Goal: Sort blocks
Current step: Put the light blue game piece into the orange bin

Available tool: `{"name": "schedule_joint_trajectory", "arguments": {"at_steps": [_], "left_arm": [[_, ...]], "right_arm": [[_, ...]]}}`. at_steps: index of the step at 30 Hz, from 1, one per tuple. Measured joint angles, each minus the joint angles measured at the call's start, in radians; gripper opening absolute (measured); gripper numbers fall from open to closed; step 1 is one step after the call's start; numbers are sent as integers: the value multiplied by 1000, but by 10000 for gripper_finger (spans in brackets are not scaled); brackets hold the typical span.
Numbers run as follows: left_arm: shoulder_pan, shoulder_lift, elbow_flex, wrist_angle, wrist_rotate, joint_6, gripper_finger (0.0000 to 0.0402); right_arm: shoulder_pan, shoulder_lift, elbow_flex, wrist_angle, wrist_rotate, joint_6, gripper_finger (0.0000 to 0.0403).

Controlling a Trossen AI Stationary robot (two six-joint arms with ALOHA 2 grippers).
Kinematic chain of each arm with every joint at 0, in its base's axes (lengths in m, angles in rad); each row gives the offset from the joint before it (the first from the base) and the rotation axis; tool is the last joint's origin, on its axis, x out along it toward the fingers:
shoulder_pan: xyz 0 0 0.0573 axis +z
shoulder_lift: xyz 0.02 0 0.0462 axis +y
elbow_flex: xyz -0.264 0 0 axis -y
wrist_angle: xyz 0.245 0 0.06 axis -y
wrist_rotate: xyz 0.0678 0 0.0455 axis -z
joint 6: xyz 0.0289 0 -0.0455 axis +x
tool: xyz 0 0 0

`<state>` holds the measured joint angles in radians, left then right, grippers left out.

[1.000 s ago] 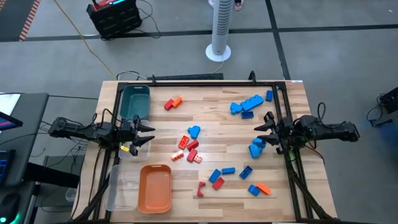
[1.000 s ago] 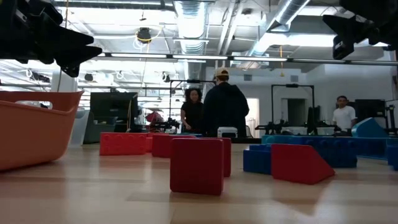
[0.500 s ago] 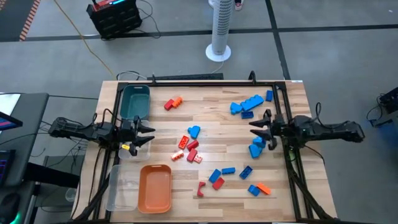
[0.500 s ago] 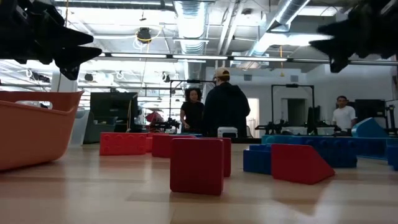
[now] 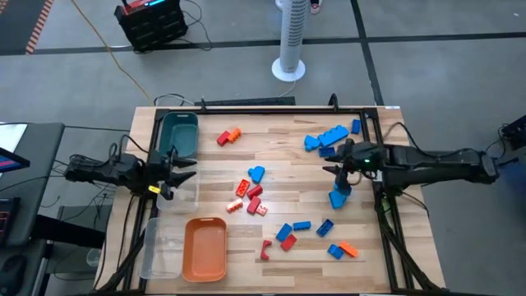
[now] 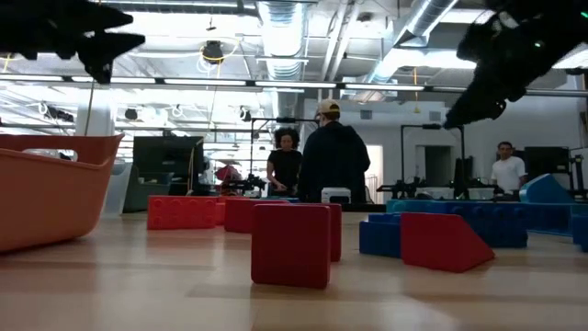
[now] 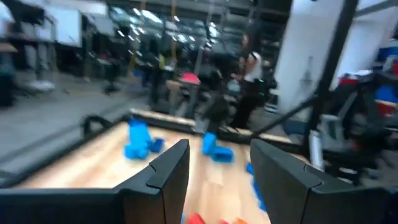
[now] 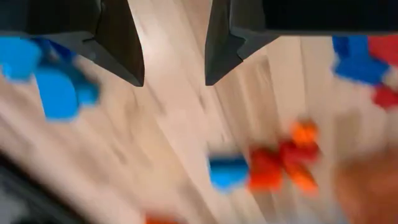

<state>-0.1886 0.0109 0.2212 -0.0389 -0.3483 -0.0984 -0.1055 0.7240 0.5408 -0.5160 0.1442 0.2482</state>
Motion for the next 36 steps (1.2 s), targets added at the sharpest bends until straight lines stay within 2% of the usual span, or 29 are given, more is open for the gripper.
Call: {"name": "schedule_joint_trajectory", "arguments": {"at_steps": [5,10,14,22,29,36], "left_arm": [[0,40,15,-37,-113,71,167],[0,98,17,9,-228,102,186],[0,132,68,20,-256,108,198],[0,233,192,-37,-256,104,199],[0,309,196,-40,-256,116,199],[0,318,196,-28,-256,117,199]], "right_arm": [[0,190,162,-299,-12,13,191],[1,345,254,-483,-91,72,244],[1,461,299,-595,-131,104,280],[1,642,332,-704,-187,96,291],[1,705,332,-702,-200,95,292],[-8,774,332,-693,-201,110,285]]}}
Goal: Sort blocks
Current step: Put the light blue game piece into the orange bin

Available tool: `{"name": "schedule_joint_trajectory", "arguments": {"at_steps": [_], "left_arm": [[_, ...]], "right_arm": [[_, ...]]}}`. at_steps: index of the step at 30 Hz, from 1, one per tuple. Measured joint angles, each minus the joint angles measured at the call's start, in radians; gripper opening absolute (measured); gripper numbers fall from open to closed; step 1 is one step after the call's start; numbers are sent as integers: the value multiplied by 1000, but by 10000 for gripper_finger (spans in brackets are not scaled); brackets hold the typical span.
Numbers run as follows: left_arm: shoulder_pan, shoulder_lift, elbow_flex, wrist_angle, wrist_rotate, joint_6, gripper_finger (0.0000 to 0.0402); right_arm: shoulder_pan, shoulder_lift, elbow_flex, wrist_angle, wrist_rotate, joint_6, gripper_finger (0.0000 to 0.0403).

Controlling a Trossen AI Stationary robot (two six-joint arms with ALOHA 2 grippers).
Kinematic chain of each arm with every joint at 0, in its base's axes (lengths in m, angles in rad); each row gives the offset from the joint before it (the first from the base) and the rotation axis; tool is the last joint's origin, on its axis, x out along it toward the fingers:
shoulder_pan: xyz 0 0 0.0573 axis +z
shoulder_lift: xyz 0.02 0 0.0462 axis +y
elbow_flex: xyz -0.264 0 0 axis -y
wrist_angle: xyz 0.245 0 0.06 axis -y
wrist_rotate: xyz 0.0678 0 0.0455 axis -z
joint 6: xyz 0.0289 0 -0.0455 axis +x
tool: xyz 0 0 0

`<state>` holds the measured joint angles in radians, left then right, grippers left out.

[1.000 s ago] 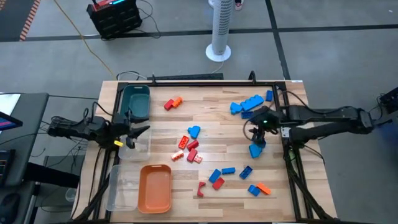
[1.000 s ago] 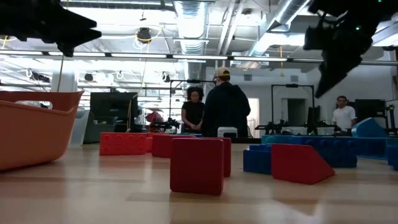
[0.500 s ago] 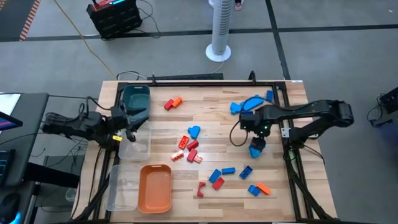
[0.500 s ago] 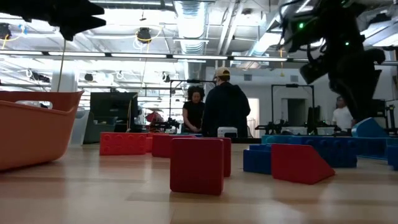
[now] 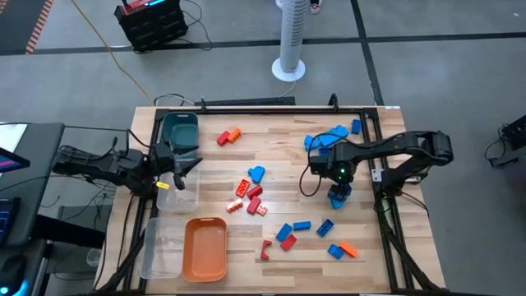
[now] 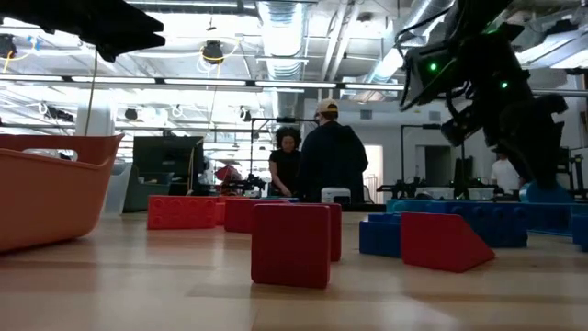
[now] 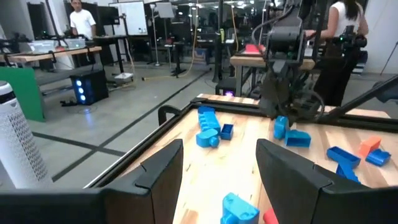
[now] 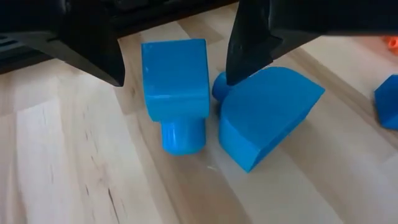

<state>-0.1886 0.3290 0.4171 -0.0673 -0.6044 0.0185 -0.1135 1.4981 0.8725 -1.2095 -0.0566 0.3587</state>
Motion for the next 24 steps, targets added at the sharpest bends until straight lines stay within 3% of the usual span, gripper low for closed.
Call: {"name": "schedule_joint_trajectory", "arguments": {"at_steps": [6,14,17,21,24], "left_arm": [[0,0,0,11,10,28,199],[0,0,0,4,16,18,199],[-3,0,0,-4,16,-25,199],[-12,0,0,-14,16,-80,199],[-16,2,1,-18,15,-121,199]], "right_arm": [[-1,87,0,5,0,1,248],[0,102,0,50,0,26,115],[0,64,16,84,14,32,115],[0,-13,71,108,139,45,115],[10,-79,99,227,206,22,124]]}}
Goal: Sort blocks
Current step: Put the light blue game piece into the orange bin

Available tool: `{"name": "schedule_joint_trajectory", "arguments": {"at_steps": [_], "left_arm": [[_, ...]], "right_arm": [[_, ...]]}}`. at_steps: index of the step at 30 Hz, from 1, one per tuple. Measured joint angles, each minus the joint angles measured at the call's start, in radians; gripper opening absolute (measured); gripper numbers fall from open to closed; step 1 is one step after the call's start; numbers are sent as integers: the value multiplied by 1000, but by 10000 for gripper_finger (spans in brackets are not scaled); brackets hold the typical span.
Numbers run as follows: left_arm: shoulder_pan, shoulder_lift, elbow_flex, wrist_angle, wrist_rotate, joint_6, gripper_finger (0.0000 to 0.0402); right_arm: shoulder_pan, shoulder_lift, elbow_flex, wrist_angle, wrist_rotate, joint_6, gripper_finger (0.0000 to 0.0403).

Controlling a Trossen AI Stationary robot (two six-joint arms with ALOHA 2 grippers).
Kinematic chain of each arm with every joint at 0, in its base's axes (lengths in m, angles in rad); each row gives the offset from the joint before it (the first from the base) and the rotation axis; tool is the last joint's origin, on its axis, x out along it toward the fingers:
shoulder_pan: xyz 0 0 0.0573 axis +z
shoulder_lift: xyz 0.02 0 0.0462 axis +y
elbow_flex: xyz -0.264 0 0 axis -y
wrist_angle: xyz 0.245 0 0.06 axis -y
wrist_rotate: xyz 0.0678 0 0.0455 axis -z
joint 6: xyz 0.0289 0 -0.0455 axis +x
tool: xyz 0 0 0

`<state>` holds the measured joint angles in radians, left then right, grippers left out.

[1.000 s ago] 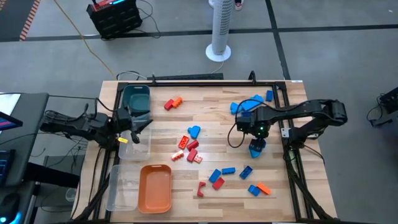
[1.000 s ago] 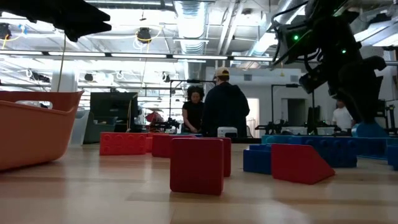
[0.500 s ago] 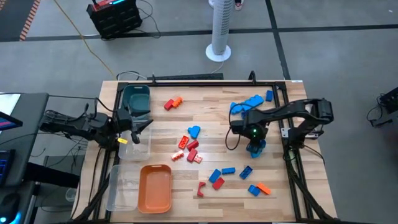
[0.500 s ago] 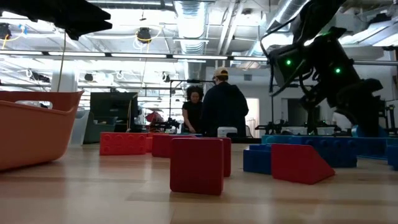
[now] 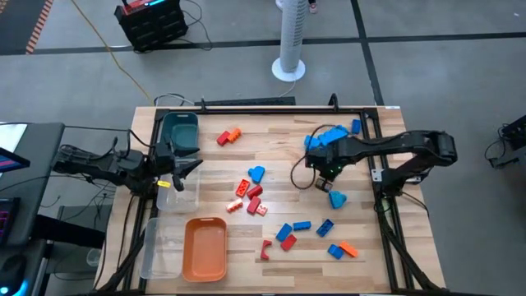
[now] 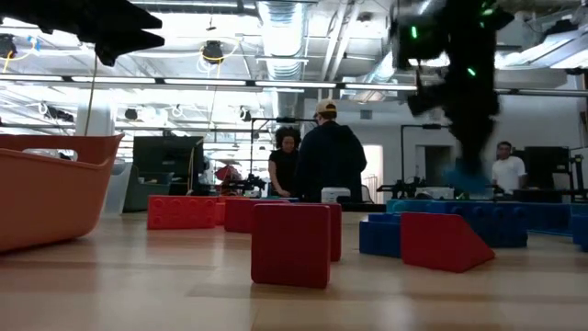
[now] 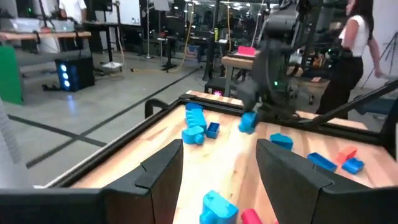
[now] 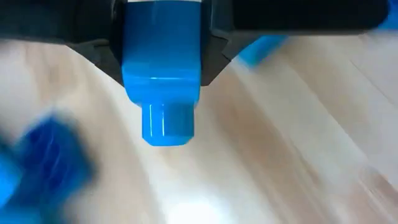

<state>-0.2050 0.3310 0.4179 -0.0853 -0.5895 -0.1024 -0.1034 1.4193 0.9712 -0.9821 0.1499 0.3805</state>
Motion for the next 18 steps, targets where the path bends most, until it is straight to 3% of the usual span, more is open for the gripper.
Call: {"name": "schedule_joint_trajectory", "arguments": {"at_steps": [6,12,18], "left_arm": [[0,68,0,-6,-52,-56,199],[-1,161,85,-83,-52,-70,199],[-1,203,139,-152,-53,-68,199]], "right_arm": [[69,-63,-16,513,-32,-145,137],[166,72,-15,956,-110,-242,130],[213,308,143,1030,-228,-260,130]]}}
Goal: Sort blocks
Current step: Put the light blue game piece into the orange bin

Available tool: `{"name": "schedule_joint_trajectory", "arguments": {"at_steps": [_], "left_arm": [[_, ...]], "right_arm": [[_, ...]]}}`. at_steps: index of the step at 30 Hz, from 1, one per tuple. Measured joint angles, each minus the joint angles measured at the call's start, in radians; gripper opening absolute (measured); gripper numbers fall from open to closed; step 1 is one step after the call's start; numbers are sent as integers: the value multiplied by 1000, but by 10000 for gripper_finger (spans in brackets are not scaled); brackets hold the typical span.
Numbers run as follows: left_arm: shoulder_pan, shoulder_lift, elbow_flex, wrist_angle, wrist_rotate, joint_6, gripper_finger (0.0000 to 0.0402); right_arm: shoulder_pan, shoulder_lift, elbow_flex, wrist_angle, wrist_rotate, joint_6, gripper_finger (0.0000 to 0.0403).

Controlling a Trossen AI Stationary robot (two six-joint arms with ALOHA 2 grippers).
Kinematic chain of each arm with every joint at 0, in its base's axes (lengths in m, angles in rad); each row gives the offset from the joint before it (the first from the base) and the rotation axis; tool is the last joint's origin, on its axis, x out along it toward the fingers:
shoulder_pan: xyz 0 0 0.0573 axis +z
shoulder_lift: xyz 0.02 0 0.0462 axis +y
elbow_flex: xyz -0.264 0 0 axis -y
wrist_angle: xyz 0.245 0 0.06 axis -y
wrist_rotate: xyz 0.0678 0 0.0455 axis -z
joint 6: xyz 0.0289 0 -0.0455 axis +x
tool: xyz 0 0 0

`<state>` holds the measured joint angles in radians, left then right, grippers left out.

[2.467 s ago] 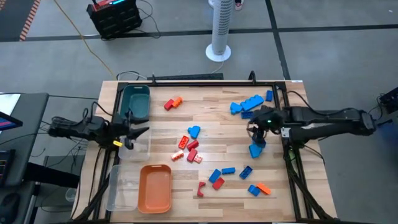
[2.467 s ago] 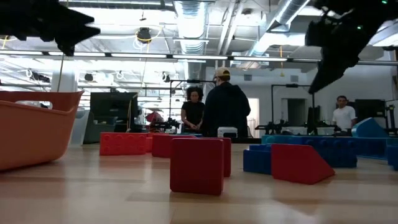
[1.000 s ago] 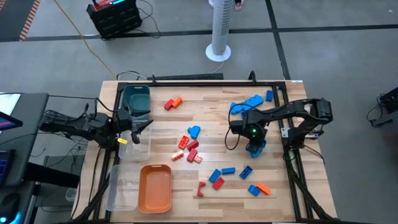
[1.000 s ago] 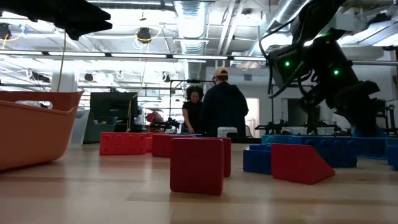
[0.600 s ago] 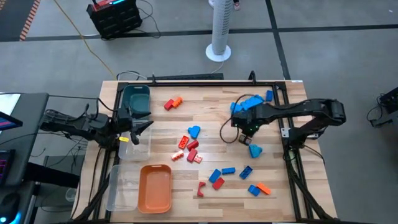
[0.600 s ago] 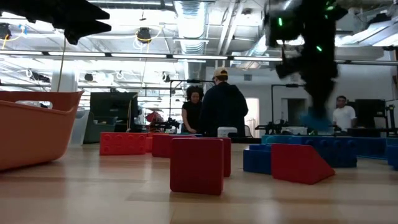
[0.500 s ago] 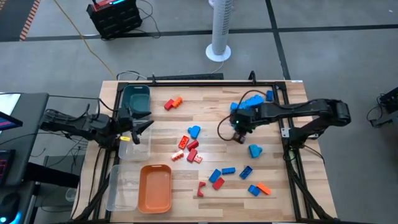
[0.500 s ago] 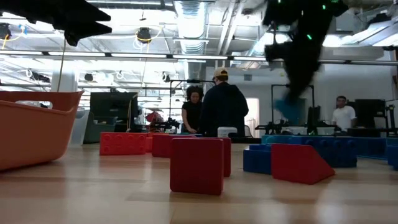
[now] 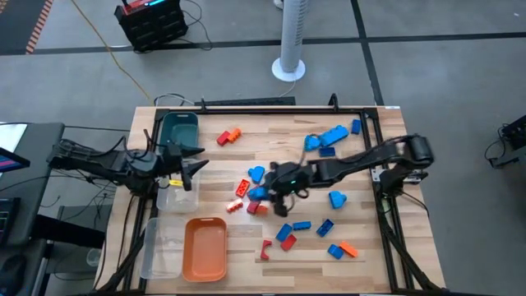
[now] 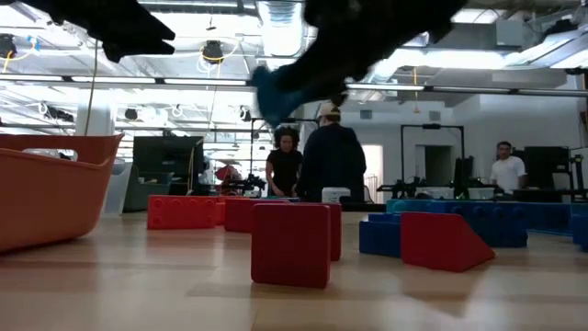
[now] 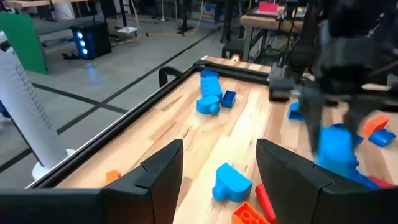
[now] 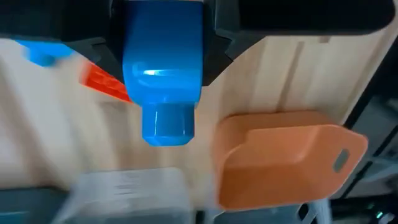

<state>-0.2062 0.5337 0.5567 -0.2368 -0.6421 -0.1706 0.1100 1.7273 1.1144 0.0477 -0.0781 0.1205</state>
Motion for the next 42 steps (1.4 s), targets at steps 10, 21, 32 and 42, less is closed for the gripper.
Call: {"name": "schedule_joint_trajectory", "arguments": {"at_steps": [10,21,32,42], "left_arm": [[-4,-20,-1,-3,12,9,199],[-5,-31,-2,1,90,-10,199],[-23,-31,-3,-7,84,7,199],[-23,-23,-3,-43,79,-13,199]], "right_arm": [[88,288,396,-54,-160,-142,134],[92,576,765,-108,-216,-183,153],[71,628,927,-402,-199,-220,249],[-37,493,885,-738,-15,-312,258]]}}
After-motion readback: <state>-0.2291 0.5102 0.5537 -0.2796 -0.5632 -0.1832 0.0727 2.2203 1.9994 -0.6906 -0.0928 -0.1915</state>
